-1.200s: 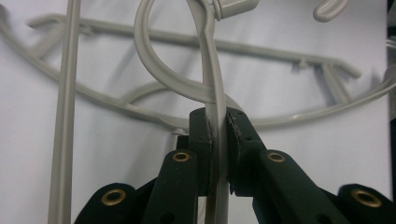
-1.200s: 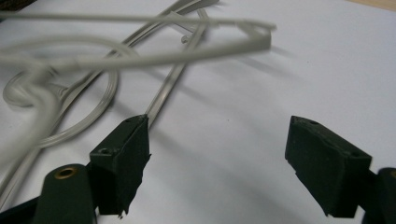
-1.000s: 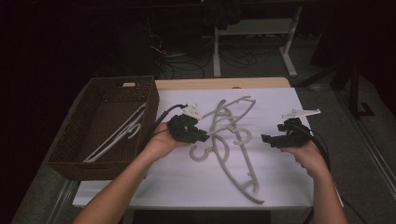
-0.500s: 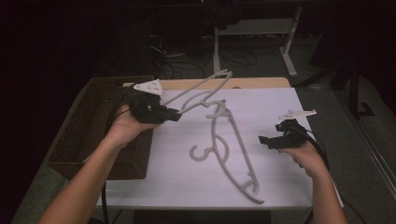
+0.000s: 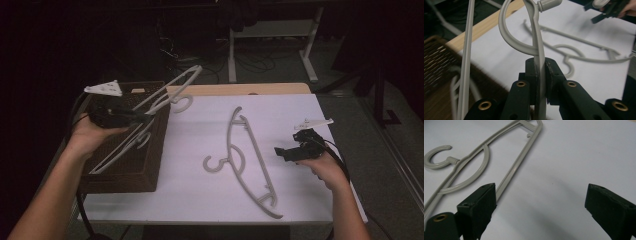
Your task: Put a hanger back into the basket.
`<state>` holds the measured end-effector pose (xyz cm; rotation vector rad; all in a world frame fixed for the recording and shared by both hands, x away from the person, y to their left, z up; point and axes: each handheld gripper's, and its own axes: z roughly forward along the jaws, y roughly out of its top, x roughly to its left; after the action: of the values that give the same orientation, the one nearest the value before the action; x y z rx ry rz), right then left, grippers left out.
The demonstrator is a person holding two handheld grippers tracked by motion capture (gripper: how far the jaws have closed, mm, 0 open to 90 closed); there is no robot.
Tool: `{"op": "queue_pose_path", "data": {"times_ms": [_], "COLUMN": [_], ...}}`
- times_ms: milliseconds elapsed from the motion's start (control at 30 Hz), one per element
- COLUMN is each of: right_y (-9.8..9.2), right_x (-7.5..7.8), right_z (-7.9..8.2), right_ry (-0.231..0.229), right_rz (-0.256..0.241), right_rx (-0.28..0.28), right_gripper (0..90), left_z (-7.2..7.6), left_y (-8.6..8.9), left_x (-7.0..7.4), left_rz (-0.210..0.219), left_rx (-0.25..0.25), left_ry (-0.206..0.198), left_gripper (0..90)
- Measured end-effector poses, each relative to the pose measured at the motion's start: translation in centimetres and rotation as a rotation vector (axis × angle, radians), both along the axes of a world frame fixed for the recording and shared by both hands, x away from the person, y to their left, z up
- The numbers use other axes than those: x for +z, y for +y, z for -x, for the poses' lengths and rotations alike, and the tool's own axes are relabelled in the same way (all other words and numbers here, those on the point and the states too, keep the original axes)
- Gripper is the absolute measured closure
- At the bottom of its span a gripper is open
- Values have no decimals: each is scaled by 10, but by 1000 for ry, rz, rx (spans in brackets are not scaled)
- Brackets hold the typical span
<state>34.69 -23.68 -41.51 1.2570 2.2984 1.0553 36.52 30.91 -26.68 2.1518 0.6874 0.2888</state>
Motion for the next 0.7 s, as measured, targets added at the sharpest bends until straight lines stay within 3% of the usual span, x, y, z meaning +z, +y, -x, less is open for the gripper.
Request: {"op": "queue_pose_path", "data": {"times_ms": [267,700], "right_y": [1,3], "right_x": [-1,-5], "right_z": [-1,-3], "right_ry": [2,15], "right_rz": [5,11], "right_rx": [-3,-6], "right_gripper": [99,98], "left_z": [5,2], "left_y": [54,91], "left_x": [-16,-67], "left_rz": [7,22], "left_rx": [97,166], "left_ry": [28,118], "left_gripper": [827,826]}}
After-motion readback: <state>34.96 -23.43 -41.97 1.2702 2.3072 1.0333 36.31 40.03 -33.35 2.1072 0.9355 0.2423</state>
